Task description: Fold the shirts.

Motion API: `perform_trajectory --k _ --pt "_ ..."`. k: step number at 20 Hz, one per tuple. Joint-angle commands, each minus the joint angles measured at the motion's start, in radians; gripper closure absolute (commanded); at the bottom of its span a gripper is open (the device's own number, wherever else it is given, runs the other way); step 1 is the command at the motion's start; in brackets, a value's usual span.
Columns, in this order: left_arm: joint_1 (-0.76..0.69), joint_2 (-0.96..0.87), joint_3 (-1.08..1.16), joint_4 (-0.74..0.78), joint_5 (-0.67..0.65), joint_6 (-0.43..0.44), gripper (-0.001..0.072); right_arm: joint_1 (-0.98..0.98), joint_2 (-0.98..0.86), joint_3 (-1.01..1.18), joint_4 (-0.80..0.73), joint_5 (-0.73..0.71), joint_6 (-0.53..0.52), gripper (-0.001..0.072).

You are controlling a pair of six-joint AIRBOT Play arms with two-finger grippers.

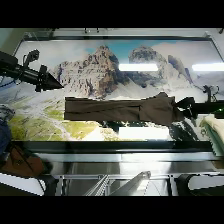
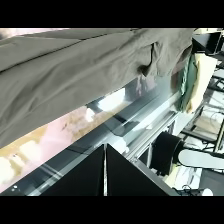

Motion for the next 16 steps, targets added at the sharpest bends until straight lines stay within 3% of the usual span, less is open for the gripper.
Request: perform_trajectory --k 1,2,3,5,6,11,16 --pt "-0.056 0.004 0.002 -0.002 -0.006 0.011 0.0685 0.065 -0.063 0.0 0.031 0.035 0.005 0.0" --pt "-0.071 0.004 0.002 -0.002 -0.009 0.011 0.0685 0.083 -0.074 0.001 0.035 0.034 0.005 0.0007" --pt "-0.086 0.004 0.002 -0.002 -0.014 0.011 0.0685 0.098 -0.081 0.002 0.037 0.035 0.011 0.0151" --pt "-0.132 0.004 0.002 -0.001 -0.031 0.01 0.0685 0.119 -0.082 0.006 0.043 0.035 -0.001 0.0604" --pt "-0.162 0.004 0.001 0.007 -0.048 0.01 0.0685 0.121 -0.081 0.011 0.063 0.048 -0.027 0.0684" --pt "-0.409 -0.075 0.002 0.138 -0.219 0.01 0.0685 0.113 -0.05 0.084 0.121 0.174 -0.037 0.0687" --pt "-0.575 -0.287 0.075 0.166 -0.251 -0.037 0.0691 0.094 0.006 0.161 0.121 0.246 0.002 0.0687"
